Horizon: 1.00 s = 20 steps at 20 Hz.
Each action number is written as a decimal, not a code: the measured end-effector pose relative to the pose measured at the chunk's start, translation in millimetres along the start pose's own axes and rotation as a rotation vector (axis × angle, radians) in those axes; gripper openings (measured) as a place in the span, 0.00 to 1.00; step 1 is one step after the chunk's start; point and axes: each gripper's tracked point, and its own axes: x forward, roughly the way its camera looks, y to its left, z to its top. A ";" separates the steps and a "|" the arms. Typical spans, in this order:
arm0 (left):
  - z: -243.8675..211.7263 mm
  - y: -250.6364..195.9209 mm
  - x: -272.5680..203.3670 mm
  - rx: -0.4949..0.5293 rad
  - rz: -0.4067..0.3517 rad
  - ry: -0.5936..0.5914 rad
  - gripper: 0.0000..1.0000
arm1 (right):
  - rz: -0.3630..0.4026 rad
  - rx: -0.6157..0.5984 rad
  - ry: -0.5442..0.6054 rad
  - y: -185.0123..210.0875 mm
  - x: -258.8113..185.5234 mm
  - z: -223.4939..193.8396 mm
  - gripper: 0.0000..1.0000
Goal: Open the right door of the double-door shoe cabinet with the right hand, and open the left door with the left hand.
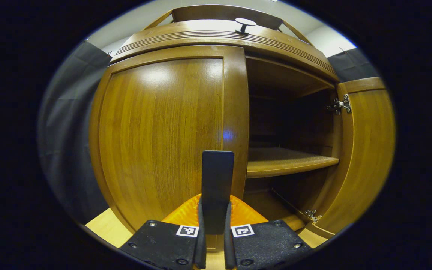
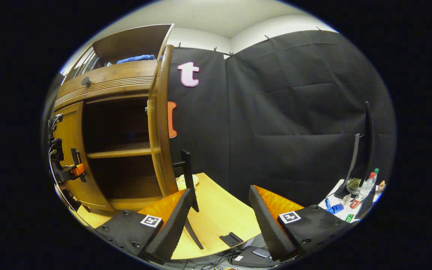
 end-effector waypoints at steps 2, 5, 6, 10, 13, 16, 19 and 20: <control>0.7 -1.6 -6.9 0.003 -0.011 0.006 0.17 | 0.004 -0.002 -0.004 0.8 -6.1 0.3 0.98; -4.4 1.0 -32.7 -0.002 -0.039 0.010 0.15 | 0.011 -0.001 -0.005 3.1 -13.7 -1.4 0.98; -4.4 2.8 -39.9 -0.002 -0.045 0.012 0.15 | 0.016 -0.001 -0.004 3.8 -16.7 -2.0 0.98; -2.1 10.6 -64.3 -0.011 -0.059 0.019 0.15 | 0.045 -0.015 -0.010 16.2 -26.2 0.2 0.98; -2.9 16.8 -77.1 -0.020 -0.059 0.016 0.14 | 0.072 -0.022 -0.008 28.3 -31.9 -1.7 0.98; -2.2 25.9 -94.6 -0.032 -0.056 0.012 0.14 | 0.099 -0.032 -0.011 41.9 -36.2 -0.8 0.89; -2.0 35.9 -111.7 -0.025 -0.047 0.000 0.14 | 0.132 -0.038 -0.017 57.3 -39.1 -0.4 0.98; -1.6 39.6 -117.6 -0.033 -0.045 0.001 0.14 | 0.143 -0.039 -0.019 63.6 -38.0 0.6 0.98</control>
